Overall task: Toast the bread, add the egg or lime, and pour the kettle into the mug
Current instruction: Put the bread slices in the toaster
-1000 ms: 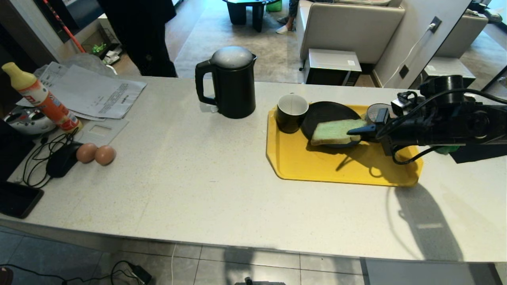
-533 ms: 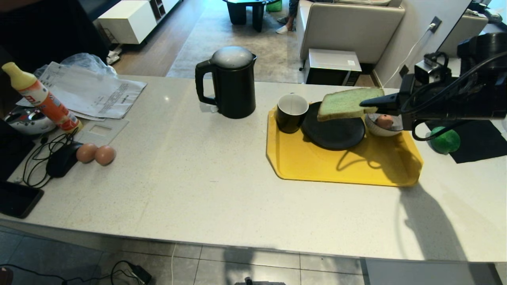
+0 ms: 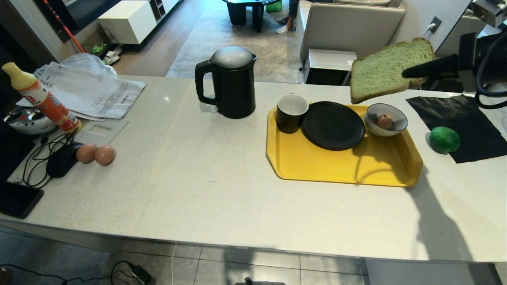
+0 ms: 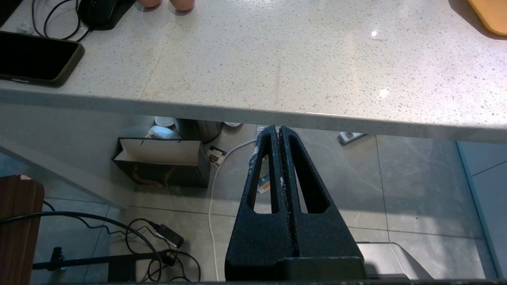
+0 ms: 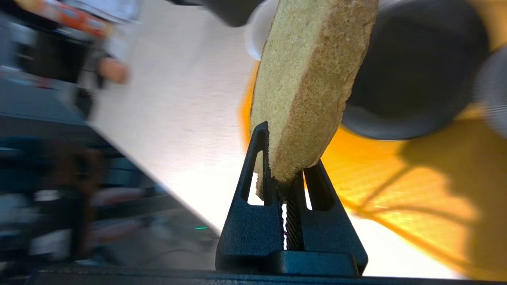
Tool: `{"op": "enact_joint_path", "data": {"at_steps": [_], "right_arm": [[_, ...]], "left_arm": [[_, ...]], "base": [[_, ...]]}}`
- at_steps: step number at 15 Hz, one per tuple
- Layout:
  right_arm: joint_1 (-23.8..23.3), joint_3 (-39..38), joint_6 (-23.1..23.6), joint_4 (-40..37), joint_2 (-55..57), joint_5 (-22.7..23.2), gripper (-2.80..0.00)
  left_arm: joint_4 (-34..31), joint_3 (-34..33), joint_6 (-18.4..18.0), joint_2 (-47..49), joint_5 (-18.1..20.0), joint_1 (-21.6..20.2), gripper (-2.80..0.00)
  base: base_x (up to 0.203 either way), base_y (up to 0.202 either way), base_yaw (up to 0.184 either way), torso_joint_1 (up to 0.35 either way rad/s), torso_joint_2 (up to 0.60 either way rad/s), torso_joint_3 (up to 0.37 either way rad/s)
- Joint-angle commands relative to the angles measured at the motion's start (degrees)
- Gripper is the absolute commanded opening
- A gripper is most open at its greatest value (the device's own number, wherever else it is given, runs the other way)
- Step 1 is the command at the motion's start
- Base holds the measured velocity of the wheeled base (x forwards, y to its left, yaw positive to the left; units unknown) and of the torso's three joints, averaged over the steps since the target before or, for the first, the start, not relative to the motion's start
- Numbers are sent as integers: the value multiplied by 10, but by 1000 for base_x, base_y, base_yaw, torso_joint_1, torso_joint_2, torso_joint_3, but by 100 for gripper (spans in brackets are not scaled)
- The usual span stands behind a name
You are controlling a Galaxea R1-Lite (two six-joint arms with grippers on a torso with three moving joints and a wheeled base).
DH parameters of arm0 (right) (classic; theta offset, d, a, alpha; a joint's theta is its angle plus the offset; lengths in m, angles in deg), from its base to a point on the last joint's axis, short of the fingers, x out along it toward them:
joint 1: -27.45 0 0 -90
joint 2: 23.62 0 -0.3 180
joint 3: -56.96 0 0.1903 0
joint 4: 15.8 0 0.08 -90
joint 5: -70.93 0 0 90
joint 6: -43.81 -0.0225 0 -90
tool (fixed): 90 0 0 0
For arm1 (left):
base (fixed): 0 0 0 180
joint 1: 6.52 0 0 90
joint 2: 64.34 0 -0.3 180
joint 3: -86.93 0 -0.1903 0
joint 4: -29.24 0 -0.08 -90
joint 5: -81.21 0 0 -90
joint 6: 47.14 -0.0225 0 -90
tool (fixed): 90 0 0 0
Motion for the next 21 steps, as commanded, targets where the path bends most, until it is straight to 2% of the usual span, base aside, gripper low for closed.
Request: {"op": "enact_joint_path", "data": {"at_steps": [1, 5, 7, 9, 11, 13, 16, 19, 21], "right_arm": [[-34, 18, 76, -8, -24, -20, -280], [-105, 30, 117, -9, -64, -31, -280], [-136, 23, 157, -9, -81, -32, -280], [-146, 22, 173, -9, -90, -40, -280], [-148, 30, 184, -8, -84, -91, -280], [-179, 30, 189, -7, -83, -92, -280], [-180, 40, 184, -9, -84, -99, -280], [-179, 53, 184, -13, -79, -162, -280], [-158, 58, 185, -40, -82, -241, -280]], "left_arm": [[1, -10, 0, 0, 0, 0, -280], [1, -10, 0, 0, 0, -1, -280], [1, -10, 0, 0, 0, 0, -280], [1, -10, 0, 0, -1, -1, -280], [1, -10, 0, 0, 0, 0, -280], [1, -10, 0, 0, 0, -1, -280], [1, -10, 0, 0, 0, -1, -280], [1, -10, 0, 0, 0, 0, -280], [1, -10, 0, 0, 0, 0, -280]], "base": [[0, 0, 0, 0, 0, 0], [0, 0, 0, 0, 0, 0], [0, 0, 0, 0, 0, 0], [0, 0, 0, 0, 0, 0], [0, 0, 0, 0, 0, 0], [0, 0, 0, 0, 0, 0], [0, 0, 0, 0, 0, 0], [0, 0, 0, 0, 0, 0], [0, 0, 0, 0, 0, 0]]}}
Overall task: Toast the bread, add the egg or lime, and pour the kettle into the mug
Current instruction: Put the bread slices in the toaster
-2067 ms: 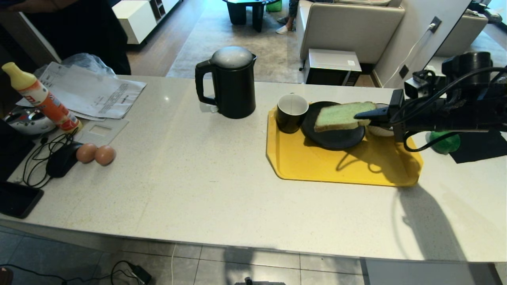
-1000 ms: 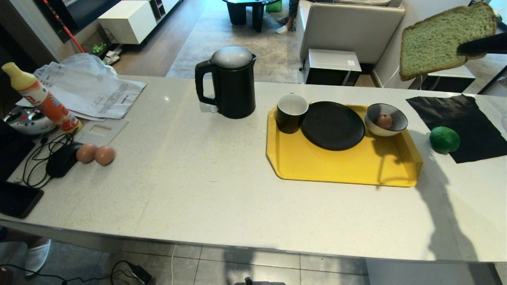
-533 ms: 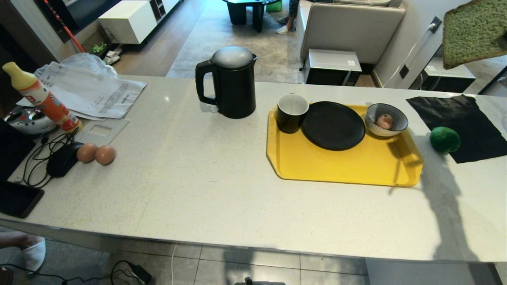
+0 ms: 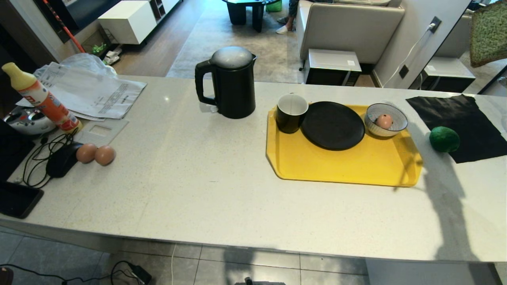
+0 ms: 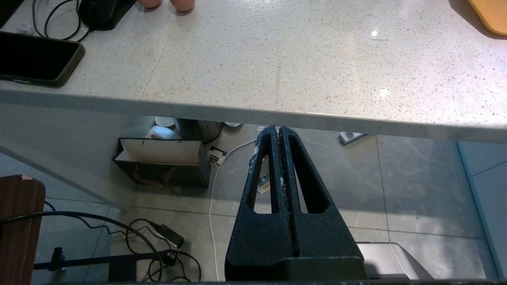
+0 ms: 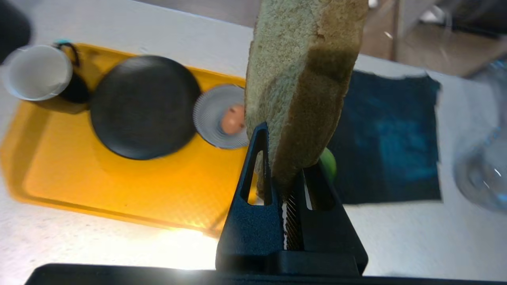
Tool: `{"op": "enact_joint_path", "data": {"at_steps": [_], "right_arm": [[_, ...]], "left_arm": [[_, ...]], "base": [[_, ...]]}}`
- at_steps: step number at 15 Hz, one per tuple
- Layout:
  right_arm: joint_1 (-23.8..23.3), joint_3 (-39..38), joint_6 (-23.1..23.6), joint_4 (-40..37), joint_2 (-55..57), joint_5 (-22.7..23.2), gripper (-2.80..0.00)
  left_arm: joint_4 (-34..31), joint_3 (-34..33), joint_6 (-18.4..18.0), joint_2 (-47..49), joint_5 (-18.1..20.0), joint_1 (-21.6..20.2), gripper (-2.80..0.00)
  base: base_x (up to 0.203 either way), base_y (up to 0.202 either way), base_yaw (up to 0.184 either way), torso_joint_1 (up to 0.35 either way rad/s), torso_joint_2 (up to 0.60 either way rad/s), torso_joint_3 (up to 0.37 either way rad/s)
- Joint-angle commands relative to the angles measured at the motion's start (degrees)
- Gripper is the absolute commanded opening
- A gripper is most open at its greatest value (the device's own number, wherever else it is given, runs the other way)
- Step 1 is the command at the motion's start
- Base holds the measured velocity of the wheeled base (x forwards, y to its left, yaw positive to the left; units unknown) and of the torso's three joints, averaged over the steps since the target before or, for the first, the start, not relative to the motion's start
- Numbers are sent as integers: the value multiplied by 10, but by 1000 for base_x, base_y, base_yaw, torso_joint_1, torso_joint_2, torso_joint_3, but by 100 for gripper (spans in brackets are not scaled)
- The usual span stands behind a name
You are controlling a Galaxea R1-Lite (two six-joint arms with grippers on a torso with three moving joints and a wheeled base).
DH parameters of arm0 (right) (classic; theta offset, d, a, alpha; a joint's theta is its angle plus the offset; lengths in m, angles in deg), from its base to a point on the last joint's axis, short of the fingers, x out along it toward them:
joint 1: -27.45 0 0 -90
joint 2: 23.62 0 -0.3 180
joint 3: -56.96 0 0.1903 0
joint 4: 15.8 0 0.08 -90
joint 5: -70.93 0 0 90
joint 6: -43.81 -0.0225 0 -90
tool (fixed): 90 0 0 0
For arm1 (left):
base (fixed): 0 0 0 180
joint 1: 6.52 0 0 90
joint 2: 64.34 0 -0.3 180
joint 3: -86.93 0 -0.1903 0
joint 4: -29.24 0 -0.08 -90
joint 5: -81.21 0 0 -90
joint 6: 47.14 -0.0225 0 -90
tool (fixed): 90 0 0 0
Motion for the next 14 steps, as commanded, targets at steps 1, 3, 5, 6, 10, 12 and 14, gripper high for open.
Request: {"op": "enact_joint_path", "data": {"at_steps": [1, 3, 5, 6, 10, 12, 14], "right_arm": [[29, 5, 2, -13, -2, -77, -280], [31, 3, 1, -19, -7, -111, -280], [31, 0, 2, -26, -12, -183, -280], [30, 0, 2, -24, -11, -188, -280], [31, -12, 2, -24, -15, -122, -280], [30, -14, 4, -24, -19, -104, -280], [28, -12, 2, -24, -17, -95, -280]], "left_arm": [[0, -10, 0, 0, 0, 0, -280], [0, -10, 0, 0, 0, -1, -280], [0, -10, 0, 0, 0, -1, -280], [0, -10, 0, 0, 0, -1, -280], [0, -10, 0, 0, 0, -1, -280], [0, -10, 0, 0, 0, 0, -280], [0, -10, 0, 0, 0, 0, -280]], "base": [[0, 0, 0, 0, 0, 0], [0, 0, 0, 0, 0, 0], [0, 0, 0, 0, 0, 0], [0, 0, 0, 0, 0, 0], [0, 0, 0, 0, 0, 0], [0, 0, 0, 0, 0, 0], [0, 0, 0, 0, 0, 0]]}}
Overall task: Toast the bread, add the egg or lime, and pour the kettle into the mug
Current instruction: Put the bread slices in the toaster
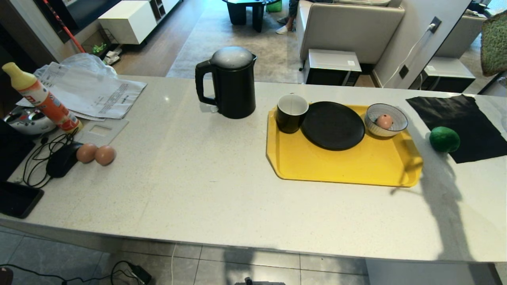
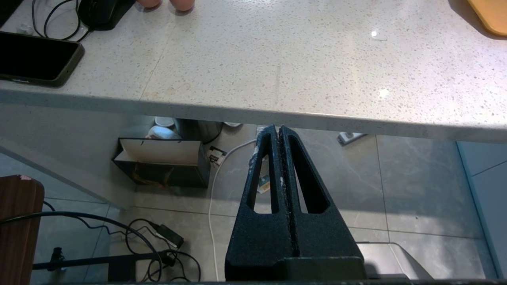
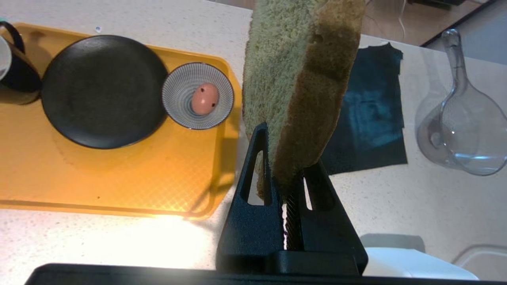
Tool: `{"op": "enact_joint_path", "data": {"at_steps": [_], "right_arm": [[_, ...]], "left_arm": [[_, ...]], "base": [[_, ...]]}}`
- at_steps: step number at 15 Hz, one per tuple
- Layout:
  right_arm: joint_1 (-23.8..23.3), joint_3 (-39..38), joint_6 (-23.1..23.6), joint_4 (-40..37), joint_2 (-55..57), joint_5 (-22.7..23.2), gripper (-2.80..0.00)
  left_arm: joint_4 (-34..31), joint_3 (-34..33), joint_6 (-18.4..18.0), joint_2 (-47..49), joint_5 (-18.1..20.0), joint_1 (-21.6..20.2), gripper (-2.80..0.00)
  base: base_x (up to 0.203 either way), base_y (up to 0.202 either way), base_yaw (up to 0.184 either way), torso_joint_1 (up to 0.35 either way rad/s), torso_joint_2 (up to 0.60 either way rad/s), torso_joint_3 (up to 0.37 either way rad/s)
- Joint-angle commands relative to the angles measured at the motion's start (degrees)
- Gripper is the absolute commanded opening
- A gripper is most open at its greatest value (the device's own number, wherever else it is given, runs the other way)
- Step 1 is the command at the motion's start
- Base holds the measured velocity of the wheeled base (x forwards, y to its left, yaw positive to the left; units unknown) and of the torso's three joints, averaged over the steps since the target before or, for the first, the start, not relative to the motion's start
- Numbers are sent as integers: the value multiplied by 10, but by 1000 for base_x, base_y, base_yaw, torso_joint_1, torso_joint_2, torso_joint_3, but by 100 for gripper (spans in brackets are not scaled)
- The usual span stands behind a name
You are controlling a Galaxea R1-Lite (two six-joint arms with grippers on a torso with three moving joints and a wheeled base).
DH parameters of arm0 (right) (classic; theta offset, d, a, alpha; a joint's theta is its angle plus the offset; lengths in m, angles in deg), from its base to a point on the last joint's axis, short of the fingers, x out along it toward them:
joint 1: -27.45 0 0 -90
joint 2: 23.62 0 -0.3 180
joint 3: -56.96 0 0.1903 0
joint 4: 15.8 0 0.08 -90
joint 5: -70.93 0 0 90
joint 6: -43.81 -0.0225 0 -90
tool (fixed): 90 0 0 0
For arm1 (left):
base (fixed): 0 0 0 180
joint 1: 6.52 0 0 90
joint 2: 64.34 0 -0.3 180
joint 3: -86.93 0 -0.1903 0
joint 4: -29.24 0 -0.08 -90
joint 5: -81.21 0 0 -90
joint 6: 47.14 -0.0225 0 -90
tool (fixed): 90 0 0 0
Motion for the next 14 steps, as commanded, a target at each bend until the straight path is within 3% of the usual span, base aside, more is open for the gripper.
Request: {"op": "enact_joint_path", "data": {"at_steps": [1, 14], "right_arm": [[-3, 2, 0, -1, 0, 3, -280], [-33, 6, -3, 32, -1, 10, -280]], "left_arm": [[0, -10, 0, 0, 0, 0, -280], [0, -10, 0, 0, 0, -1, -280]], "base": [[0, 0, 0, 0, 0, 0], [0, 0, 0, 0, 0, 0]]}}
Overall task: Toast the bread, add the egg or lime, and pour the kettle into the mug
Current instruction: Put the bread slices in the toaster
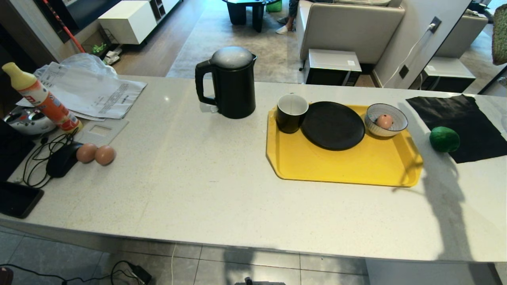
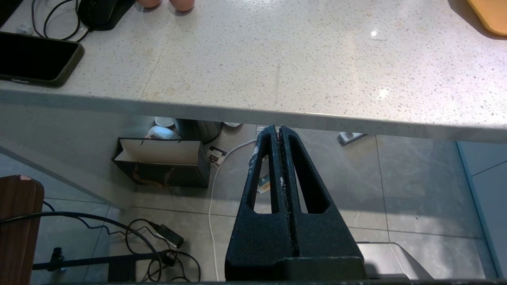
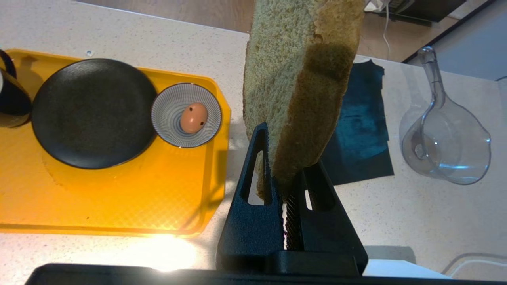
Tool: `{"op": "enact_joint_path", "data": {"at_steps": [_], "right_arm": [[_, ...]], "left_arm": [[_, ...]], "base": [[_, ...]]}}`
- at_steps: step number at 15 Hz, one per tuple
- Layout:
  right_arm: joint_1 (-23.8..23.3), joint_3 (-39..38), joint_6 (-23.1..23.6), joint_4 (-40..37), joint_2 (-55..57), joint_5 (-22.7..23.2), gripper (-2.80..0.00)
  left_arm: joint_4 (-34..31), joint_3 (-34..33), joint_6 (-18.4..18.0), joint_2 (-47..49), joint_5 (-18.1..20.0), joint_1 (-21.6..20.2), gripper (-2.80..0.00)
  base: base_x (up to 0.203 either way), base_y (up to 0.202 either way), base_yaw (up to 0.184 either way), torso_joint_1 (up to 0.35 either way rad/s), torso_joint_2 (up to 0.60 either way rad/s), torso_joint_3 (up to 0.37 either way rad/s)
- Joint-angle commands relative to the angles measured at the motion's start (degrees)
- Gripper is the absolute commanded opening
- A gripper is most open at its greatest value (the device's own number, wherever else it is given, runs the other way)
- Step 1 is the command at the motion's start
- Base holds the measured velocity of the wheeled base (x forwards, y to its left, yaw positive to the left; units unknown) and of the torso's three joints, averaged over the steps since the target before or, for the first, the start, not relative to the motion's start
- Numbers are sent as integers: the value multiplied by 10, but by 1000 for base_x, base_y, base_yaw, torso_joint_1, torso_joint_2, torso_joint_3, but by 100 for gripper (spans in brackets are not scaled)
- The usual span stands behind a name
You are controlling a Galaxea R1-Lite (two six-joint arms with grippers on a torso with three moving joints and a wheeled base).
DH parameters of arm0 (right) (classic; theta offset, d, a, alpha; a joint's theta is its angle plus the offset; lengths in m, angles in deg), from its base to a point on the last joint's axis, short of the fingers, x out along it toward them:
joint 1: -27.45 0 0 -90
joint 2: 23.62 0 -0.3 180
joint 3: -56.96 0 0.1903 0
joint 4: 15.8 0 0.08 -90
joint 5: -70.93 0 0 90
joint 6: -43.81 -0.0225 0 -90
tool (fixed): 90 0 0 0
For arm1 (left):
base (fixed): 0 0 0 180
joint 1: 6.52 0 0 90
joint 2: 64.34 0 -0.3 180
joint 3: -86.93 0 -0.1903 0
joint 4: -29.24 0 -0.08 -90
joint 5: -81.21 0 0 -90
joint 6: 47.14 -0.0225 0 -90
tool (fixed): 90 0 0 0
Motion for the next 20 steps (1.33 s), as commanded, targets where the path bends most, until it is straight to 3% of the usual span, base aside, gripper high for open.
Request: {"op": "enact_joint_path", "data": {"at_steps": [1, 20], "right_arm": [[-9, 0, 2, 0, -2, 1, -280], [-9, -6, 2, -1, -22, 20, -280]], "left_arm": [[0, -10, 0, 0, 0, -1, -280], [0, -10, -1, 0, 0, -1, -280]], "base": [[0, 0, 0, 0, 0, 0], [0, 0, 0, 0, 0, 0]]}}
